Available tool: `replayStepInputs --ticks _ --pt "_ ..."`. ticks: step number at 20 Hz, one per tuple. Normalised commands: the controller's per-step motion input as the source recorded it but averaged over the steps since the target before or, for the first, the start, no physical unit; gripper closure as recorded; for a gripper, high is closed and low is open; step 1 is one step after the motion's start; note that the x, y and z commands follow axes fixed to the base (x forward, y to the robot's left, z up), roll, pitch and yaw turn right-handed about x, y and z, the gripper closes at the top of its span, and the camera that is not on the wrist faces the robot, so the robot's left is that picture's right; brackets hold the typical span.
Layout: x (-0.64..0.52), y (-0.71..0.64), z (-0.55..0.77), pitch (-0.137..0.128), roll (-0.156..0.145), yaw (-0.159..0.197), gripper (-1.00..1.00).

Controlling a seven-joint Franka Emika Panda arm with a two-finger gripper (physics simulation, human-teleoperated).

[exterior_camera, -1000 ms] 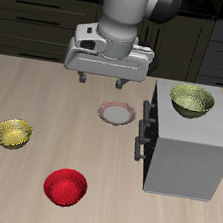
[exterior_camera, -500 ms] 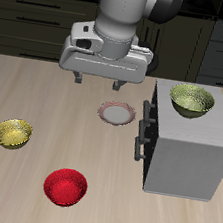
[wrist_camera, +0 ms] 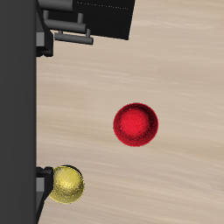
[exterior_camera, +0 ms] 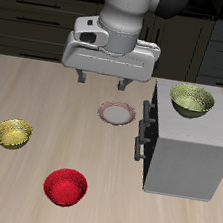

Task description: Place the red bowl on the plate

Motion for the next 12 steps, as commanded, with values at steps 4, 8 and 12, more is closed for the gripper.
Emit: replayStepInputs --ticks 4,8,12 --pt "0.18 0.09 0.09 -0.01 0.024 -0.002 -1.0" --pt "0.21 0.06 0.05 -0.013 0.013 0.001 -1.0" --pt "0.23 -0.02 0.0 -0.002 -0.009 0.0 -1.0"
